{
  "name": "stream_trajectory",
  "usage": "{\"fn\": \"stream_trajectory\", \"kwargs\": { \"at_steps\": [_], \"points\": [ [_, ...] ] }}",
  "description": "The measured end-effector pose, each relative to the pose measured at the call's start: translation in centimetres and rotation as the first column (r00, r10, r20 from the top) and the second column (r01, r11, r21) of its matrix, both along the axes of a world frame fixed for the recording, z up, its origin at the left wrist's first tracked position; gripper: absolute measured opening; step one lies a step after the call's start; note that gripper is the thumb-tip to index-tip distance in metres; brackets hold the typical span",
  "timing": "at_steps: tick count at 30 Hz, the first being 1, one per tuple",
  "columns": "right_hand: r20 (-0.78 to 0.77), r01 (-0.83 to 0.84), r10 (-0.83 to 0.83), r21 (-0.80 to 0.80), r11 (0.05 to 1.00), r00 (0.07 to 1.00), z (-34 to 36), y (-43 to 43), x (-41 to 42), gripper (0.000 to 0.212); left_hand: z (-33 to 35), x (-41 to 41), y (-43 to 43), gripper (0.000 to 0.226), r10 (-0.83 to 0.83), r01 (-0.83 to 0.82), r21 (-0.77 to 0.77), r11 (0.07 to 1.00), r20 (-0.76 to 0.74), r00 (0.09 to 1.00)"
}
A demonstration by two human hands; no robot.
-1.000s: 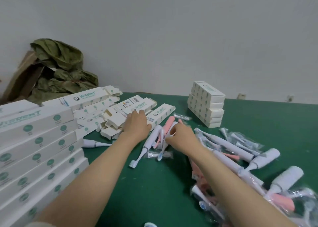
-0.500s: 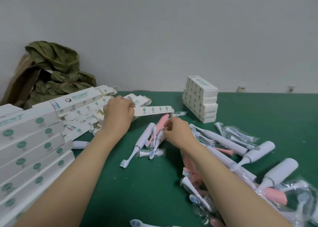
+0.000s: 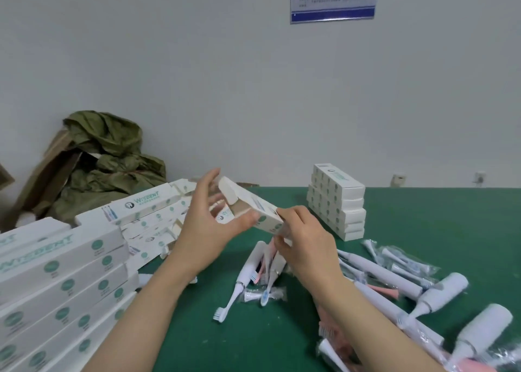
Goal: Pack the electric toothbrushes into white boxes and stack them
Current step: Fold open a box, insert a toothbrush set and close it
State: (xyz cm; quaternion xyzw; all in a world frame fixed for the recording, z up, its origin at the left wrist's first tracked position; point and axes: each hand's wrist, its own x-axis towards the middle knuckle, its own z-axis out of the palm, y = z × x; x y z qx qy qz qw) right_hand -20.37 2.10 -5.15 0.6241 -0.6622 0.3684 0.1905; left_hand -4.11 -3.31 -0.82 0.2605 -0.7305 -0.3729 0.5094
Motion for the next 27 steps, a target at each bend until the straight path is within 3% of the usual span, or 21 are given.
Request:
{"fn": "stream_trajectory", "kwargs": {
  "at_steps": [2, 4, 7, 10, 12, 14, 16, 20, 24, 27],
  "points": [
    [-0.037, -0.009, 0.007, -0.036, 0.999, 0.999, 0.1, 0.0, 0.1, 0.037, -0.4, -0.5, -0.5, 0.067, -0.143, 0.155, 0.149, 0.977, -0.086, 0.986],
    [-0.034, -0.009, 0.007, -0.059, 0.998, 0.999, 0.3, 0.0, 0.3, 0.040, -0.2, -0.9, -0.5, 0.062, -0.159, 0.172, 0.096, 0.980, -0.137, 0.978],
    [0.084, -0.022, 0.027, -0.063, 0.998, 0.996, 0.7, -0.5, 0.3, 0.045, 0.1, -1.6, 0.1, 0.058, -0.098, 0.093, -0.032, 0.995, -0.223, 0.970],
    [0.035, -0.024, 0.027, -0.069, 0.997, 0.999, 1.0, -0.9, 0.0, 0.057, 1.0, -2.5, 1.3, 0.057, 0.088, -0.139, -0.198, 0.970, -0.247, 0.965],
    [0.102, -0.043, 0.052, -0.090, 0.995, 0.993, 1.5, -0.7, -0.3, 0.053, 1.7, -3.0, 1.8, 0.056, 0.264, -0.324, -0.302, 0.897, -0.222, 0.939],
    [0.324, -0.095, 0.143, -0.158, 0.983, 0.935, 2.3, -0.2, -0.4, 0.037, 2.1, -3.5, 2.1, 0.052, 0.347, -0.396, -0.366, 0.842, -0.193, 0.918],
    [0.530, -0.157, 0.272, -0.253, 0.955, 0.803, 3.4, 0.4, -0.1, 0.028, 1.8, -4.1, 2.4, 0.044, 0.358, -0.384, -0.410, 0.827, -0.143, 0.923],
    [0.669, -0.360, 0.487, -0.333, 0.872, 0.561, 4.9, 1.1, 1.2, 0.038, 0.9, -5.0, 2.4, 0.028, 0.350, -0.333, -0.423, 0.843, -0.039, 0.936],
    [0.661, -0.377, 0.481, -0.307, 0.874, 0.576, 4.8, 1.0, 1.9, 0.029, 1.0, -4.6, 1.8, 0.020, 0.294, -0.242, -0.378, 0.894, 0.087, 0.952],
    [0.706, -0.333, 0.454, -0.315, 0.889, 0.544, 4.8, 0.9, 1.8, 0.038, 1.0, -4.1, 1.2, 0.023, 0.197, -0.127, -0.328, 0.936, 0.189, 0.962]
  ]
}}
